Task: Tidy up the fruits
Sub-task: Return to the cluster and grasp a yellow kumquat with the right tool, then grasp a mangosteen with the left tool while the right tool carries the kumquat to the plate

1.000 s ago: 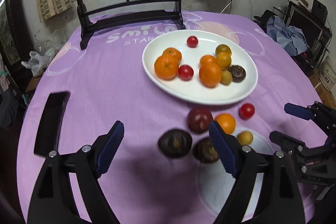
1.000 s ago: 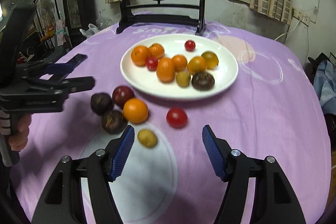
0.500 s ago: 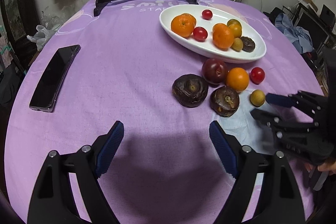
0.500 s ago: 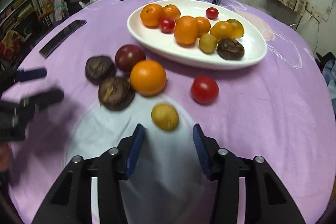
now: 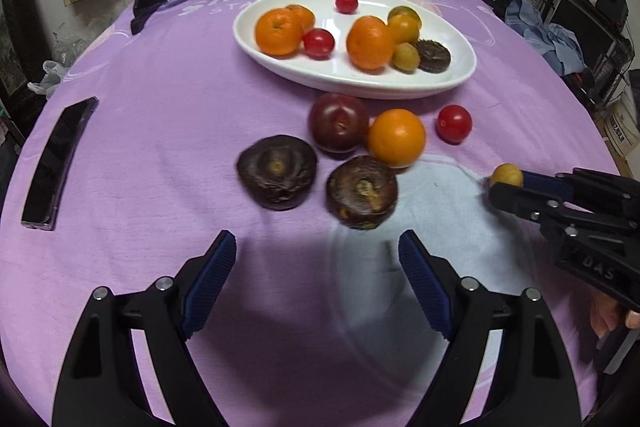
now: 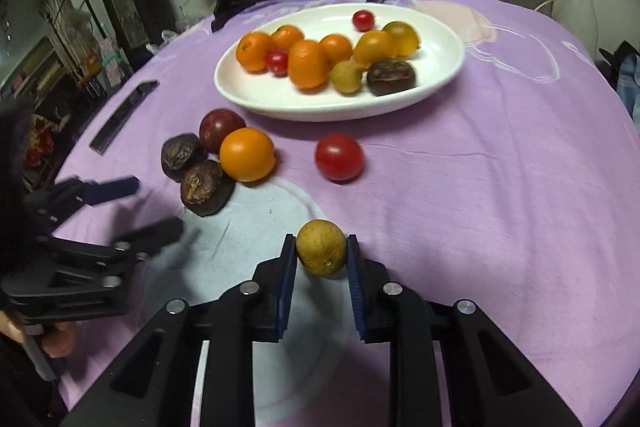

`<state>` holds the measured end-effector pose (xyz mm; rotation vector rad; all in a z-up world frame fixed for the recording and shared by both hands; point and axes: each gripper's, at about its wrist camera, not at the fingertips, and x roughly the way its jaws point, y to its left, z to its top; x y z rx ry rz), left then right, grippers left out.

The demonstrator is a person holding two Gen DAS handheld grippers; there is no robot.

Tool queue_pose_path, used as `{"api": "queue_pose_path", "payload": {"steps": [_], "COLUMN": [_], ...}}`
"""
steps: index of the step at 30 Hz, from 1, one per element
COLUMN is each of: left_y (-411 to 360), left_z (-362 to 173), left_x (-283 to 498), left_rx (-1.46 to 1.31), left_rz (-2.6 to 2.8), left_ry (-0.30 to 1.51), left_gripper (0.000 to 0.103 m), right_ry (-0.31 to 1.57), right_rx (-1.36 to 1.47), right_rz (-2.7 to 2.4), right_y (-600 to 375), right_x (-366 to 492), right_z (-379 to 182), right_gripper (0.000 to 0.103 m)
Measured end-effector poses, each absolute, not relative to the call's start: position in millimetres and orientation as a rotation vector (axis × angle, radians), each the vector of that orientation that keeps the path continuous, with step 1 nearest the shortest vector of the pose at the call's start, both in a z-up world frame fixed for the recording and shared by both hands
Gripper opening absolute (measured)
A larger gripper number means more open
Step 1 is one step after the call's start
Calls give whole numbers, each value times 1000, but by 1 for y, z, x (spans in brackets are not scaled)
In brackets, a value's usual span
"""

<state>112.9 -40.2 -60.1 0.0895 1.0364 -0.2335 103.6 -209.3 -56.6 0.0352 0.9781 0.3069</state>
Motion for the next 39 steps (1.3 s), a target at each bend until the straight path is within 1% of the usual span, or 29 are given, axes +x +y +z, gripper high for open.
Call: {"api": "queue_pose_path", "payload": {"steps": [3,5,8,9,11,14,16,24,30,34,39], "left_y": [-51,-60,-73,-77,-80,-83,-84,-68,-49,-45,-47], "left_z": [-64,-68,-70,-69,-67,-65,-63,-49,-7,15,26], "left_x": [117,122,130,134,139,147,148,127,119,127,153], "left_rx": [80,90,129,132,131,141,152,166,167,159,152], "left_rz": [-242,-233,-203,-206,-205,-193,-186,-223,-237,-239,-237], "left_ry": [1053,1064,1064,1063,1067,1074,1074,1076,991,952,926], "left_gripper": [81,77,75,73,59,48,43,42,42,42,42], "right_ry": [955,941,927,924,916,915,917,898,856,852,832], "right_rx": [61,75,105,114,140,157,172,162,144,139,91], "right_rz": [312,322,339,342,345,335,327,293,296,285,278], "right_y": [-219,-223,-229,-231,-237,-243,-247,-250,-248,-250,-248], "right_x": [99,97,96,95,96,96,97,95,92,101,121], "right_z": [-52,-50,-46,-45,-43,-43,-44,-41,-24,-17,-2], "right_gripper": [25,25,25,25,25,26,26,26,25,25,25]}}
